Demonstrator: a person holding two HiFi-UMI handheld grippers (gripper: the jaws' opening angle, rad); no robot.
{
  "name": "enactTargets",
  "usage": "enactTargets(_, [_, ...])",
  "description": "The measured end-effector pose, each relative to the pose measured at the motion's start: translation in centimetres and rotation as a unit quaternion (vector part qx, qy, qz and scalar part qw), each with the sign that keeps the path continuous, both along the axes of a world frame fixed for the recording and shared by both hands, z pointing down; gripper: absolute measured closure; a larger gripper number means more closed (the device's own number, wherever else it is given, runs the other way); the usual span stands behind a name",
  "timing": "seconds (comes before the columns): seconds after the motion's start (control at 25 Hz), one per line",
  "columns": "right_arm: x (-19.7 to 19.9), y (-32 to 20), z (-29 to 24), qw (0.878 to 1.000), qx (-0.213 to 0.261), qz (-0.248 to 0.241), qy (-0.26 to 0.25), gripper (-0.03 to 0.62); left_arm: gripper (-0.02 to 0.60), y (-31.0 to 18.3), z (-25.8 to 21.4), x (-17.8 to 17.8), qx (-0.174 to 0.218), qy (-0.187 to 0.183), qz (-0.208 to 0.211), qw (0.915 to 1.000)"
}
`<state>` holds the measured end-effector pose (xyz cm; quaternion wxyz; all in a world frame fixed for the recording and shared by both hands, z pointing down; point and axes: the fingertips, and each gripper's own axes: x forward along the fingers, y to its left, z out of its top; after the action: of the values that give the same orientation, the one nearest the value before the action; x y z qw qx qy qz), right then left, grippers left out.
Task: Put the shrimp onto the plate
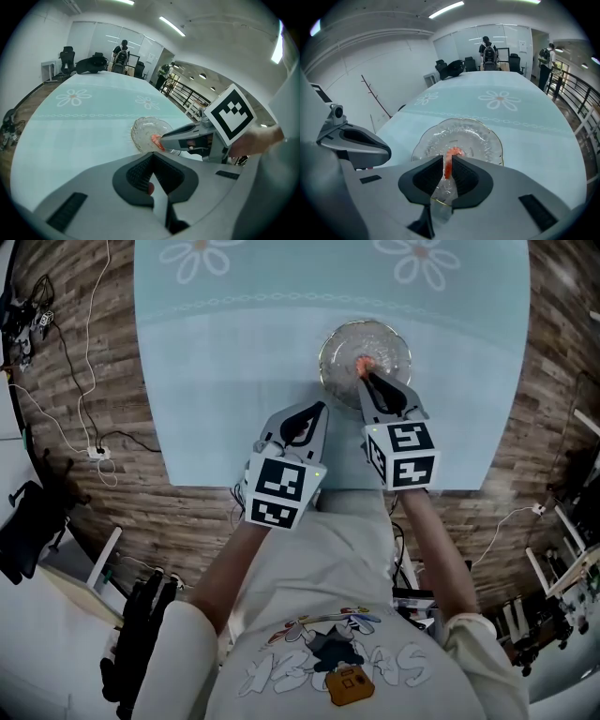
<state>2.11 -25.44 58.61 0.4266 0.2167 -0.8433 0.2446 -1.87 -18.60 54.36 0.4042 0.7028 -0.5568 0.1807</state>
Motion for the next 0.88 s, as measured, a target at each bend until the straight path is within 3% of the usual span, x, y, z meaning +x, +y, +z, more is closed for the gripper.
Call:
enactTargets(0.56, [-0.6, 0.4, -5.8, 0.997, 0.049, 0.039, -0.054, 0.523, 0.574, 0.9, -3.1, -0.8, 0.029, -0.003, 0.018, 0.9994])
enactTargets(0.88, [-0.5, 3.1, -10.5, 0.992, 0.078, 0.063, -0.079, 0.529, 0.574, 2.2, -7.7, -2.0, 0.073, -0.008, 0.022, 0.9970])
